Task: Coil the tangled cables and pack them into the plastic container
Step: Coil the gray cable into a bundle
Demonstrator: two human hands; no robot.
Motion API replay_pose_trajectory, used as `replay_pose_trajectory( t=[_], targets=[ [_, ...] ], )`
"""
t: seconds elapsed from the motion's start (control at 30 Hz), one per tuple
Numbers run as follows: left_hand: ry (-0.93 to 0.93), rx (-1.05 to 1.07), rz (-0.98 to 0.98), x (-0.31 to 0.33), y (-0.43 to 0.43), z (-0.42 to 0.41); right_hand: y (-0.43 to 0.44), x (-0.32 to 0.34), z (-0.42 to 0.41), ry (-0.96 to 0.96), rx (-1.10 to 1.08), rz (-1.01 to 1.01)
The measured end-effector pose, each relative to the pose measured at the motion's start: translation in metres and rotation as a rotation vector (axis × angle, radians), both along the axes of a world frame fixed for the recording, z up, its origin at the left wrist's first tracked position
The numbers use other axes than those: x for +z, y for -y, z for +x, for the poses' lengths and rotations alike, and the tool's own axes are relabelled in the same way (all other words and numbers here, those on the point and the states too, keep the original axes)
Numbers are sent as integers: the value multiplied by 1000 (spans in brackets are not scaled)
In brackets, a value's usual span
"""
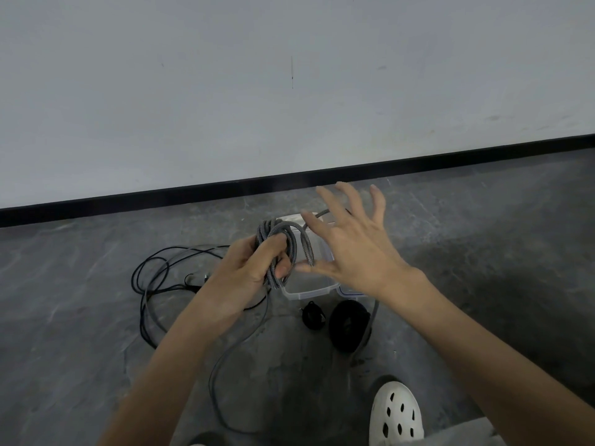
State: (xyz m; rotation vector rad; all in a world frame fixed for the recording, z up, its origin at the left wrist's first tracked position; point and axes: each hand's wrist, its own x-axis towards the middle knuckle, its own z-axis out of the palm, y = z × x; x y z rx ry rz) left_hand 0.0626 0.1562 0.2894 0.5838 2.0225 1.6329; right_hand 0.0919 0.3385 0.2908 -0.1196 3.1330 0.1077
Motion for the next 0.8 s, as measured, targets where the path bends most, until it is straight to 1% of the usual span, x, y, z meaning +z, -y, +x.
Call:
replay_pose_trajectory(
  t=[0.07,0.13,0.2,0.27,0.3,0.43,0.57,0.7,0.8],
  targets=[
    [11,42,15,-1,0,-2,0,-1,0,44,32,-21],
    [25,80,44,-2,0,-3,-1,-2,1,40,68,-116],
    [45,120,70,-3,2,-6,0,-1,1,15,42,-327],
    [59,141,76,-5,3,-7,4,0,-1,7,-61,-575],
    [54,137,72,-4,3,-7,6,0,-2,3,-111,-661],
    [-19,122,28,-2,2,-3,12,-1,-2,6,-198,-812],
    [-5,126,31,1,-1,-1,14,-3,-5,-7,-240,-950],
    [-36,131,24,3,-3,1,18,0,-7,16,-275,-1282],
    [-66,130,-6,3,-4,2,23,1,-5,15,-335,-1422]
  ],
)
